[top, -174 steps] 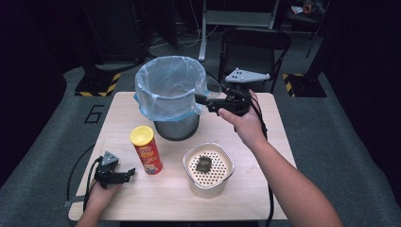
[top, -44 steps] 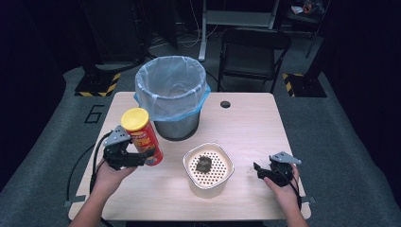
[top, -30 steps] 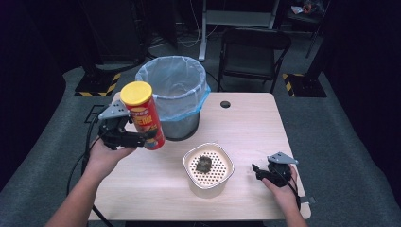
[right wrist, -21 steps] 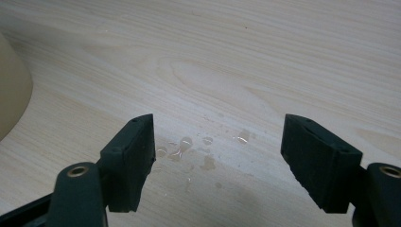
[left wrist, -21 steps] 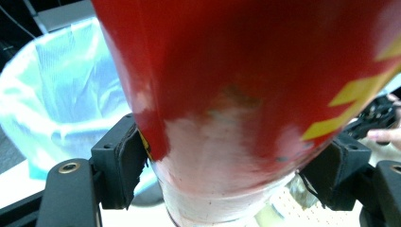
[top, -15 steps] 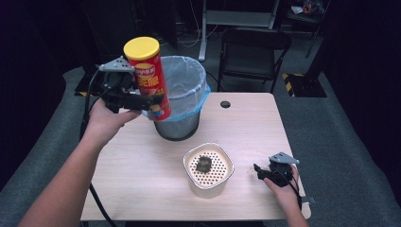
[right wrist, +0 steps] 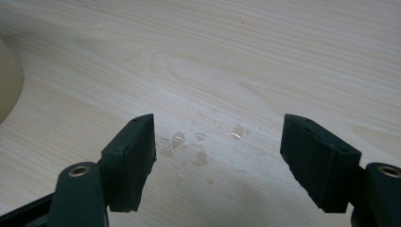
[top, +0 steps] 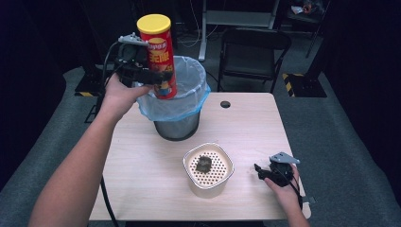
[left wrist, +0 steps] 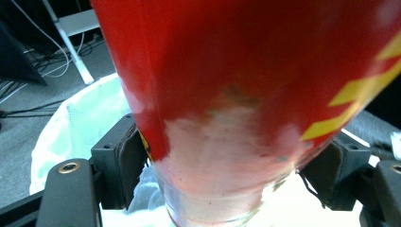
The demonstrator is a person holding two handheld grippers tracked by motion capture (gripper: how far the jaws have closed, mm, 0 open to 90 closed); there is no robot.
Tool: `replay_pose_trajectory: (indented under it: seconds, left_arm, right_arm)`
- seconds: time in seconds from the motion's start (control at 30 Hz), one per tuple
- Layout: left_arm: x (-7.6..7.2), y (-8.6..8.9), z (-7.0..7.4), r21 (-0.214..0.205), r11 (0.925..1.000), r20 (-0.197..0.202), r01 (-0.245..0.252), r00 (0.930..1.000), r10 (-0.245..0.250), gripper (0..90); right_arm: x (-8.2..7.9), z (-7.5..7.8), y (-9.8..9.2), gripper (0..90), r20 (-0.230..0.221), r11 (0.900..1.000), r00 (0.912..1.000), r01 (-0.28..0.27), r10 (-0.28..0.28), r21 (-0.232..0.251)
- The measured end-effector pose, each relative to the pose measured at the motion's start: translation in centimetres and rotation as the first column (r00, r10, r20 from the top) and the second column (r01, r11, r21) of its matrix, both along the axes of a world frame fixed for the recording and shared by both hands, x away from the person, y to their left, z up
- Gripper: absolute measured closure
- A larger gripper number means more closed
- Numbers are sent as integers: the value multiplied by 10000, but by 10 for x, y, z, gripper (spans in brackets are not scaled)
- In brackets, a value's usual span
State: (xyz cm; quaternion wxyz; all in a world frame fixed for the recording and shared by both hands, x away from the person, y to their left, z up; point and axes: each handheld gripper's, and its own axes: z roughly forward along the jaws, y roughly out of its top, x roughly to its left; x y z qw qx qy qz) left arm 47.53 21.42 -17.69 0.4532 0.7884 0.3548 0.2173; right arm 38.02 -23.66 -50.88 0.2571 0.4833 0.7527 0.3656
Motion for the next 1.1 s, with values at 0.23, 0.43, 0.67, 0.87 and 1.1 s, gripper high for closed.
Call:
replay_pose_trajectory:
  seconds: [0.23, 0.43, 0.67, 0.87, 1.1]
  left_arm:
    - [26, -4, -8, -176, 9964, -225, -833, 9963, 829, 235]
    - [41, -8, -20, -284, 9894, -288, -1425, 9895, 1417, 235]
    - [60, -9, -36, -311, 9803, -602, -1952, 9793, 1931, 235]
    - [72, -9, -48, -252, 9744, -721, -2236, 9725, 2213, 235]
    - [81, -5, -64, -259, 9691, -1128, -2454, 9639, 2411, 234]
  right_arm:
    - [0, 0, 0, 271, -65, 9999, 9999, -112, 111, -64]
    - [0, 0, -1, 271, -63, 9998, 9998, -180, 179, -106]
    - [1, -1, -1, 271, -51, 9997, 9997, -239, 238, -112]
    - [2, -2, 0, 271, -81, 9997, 9997, -238, 237, -102]
    - [2, -2, 0, 276, -114, 9988, 9990, -425, 423, -228]
